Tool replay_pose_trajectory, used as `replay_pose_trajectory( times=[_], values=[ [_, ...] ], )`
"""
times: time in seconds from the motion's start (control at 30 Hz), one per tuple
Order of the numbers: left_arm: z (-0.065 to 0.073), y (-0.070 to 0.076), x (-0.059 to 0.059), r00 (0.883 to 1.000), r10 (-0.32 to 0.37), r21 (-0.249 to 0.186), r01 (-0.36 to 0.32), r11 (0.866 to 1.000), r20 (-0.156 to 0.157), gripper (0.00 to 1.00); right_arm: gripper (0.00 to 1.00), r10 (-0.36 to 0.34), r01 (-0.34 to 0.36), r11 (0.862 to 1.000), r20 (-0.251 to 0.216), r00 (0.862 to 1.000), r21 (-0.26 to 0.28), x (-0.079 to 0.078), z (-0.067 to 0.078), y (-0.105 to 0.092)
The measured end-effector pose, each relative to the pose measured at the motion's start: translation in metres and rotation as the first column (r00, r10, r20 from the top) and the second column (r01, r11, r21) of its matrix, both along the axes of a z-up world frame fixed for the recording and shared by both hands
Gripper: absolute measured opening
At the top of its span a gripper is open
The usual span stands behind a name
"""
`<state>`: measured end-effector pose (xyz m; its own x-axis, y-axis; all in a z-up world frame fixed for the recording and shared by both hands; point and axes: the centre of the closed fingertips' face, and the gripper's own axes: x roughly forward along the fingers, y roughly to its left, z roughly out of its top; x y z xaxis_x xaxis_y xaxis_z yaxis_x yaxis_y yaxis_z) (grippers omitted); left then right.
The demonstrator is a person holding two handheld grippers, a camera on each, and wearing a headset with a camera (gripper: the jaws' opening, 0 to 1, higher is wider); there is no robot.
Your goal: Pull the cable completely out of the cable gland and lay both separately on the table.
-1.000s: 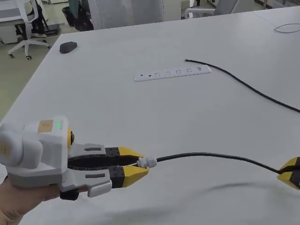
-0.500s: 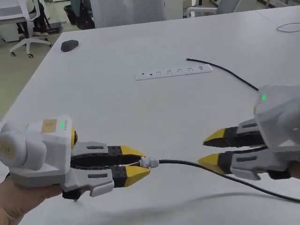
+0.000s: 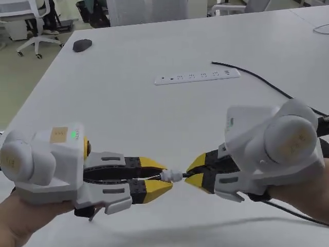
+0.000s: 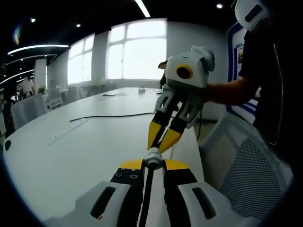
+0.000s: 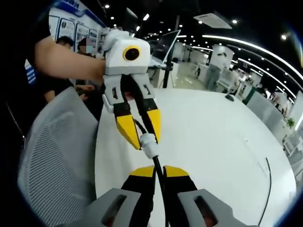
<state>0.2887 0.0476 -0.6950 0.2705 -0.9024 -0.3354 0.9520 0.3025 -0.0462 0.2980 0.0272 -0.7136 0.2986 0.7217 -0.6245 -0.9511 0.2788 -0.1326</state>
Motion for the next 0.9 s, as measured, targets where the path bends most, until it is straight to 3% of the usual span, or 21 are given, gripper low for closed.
replay_pose_trajectory(
  times=[0.03, 0.07, 0.1, 0.13, 0.2, 0.27, 0.37, 0.43, 0.5, 0.67, 0.73, 0.9],
  values=[
    [0.0, 0.002, 0.002, 1.0, 0.007, 0.009, -0.007, 1.0, 0.029, 0.15, 0.0, -0.023, 0.023, 0.999, 0.013, 1.0, -0.029, 0.004, -0.003, -0.008],
    [-0.002, 0.006, 0.006, 0.996, 0.007, 0.054, -0.012, 0.998, 0.093, 0.15, 0.0, -0.042, 0.043, 0.998, 0.026, 0.999, -0.04, 0.007, -0.004, -0.014],
    [-0.004, 0.007, 0.005, 0.995, 0.003, 0.07, -0.01, 0.997, 0.102, 0.15, 0.0, -0.074, 0.075, 0.997, 0.019, 0.997, -0.036, 0.01, -0.006, -0.021],
    [0.0, 0.007, 0.004, 0.997, 0.012, 0.031, -0.014, 0.999, 0.071, 0.15, 0.0, -0.096, 0.096, 0.995, 0.005, 0.995, -0.033, 0.011, -0.007, -0.027],
    [0.001, 0.011, 0.007, 0.997, 0.024, 0.036, -0.027, 0.999, 0.08, 0.15, 0.0, -0.161, 0.16, 0.987, -0.012, 0.987, -0.024, 0.016, -0.011, -0.042],
    [0.003, 0.014, 0.009, 0.996, 0.036, 0.031, -0.039, 0.999, 0.085, 0.15, 0.0, -0.212, 0.211, 0.976, -0.019, 0.977, -0.048, 0.021, -0.018, -0.061],
    [0.005, 0.018, 0.01, 0.995, 0.044, 0.032, -0.047, 0.998, 0.086, 0.15, 0.0, -0.256, 0.255, 0.965, -0.016, 0.966, -0.055, 0.027, -0.023, -0.084],
    [0.006, 0.021, 0.01, 0.994, 0.052, 0.037, -0.056, 0.998, 0.101, 0.15, 0.0, -0.283, 0.283, 0.958, 0.017, 0.959, -0.045, 0.032, -0.022, -0.098],
    [0.007, 0.024, 0.011, 0.993, 0.059, 0.03, -0.062, 0.998, 0.104, 0.15, 0.0, -0.311, 0.31, 0.949, -0.001, 0.95, -0.058, 0.034, -0.027, -0.11],
    [0.007, 0.026, 0.012, 0.992, 0.068, 0.03, -0.072, 0.997, 0.108, 0.15, 0.0, -0.313, 0.312, 0.948, -0.007, 0.95, -0.066, 0.032, -0.035, -0.117],
    [0.006, 0.026, 0.012, 0.992, 0.068, 0.036, -0.072, 0.997, 0.107, 0.15, 0.0, -0.295, 0.293, 0.953, -0.011, 0.956, -0.084, 0.029, -0.042, -0.115],
    [0.001, 0.029, 0.011, 0.993, 0.087, 0.037, -0.09, 0.995, 0.08, 0.15, 0.0, -0.285, 0.275, 0.949, -0.05, 0.957, -0.154, 0.021, -0.064, -0.111]
  ],
)
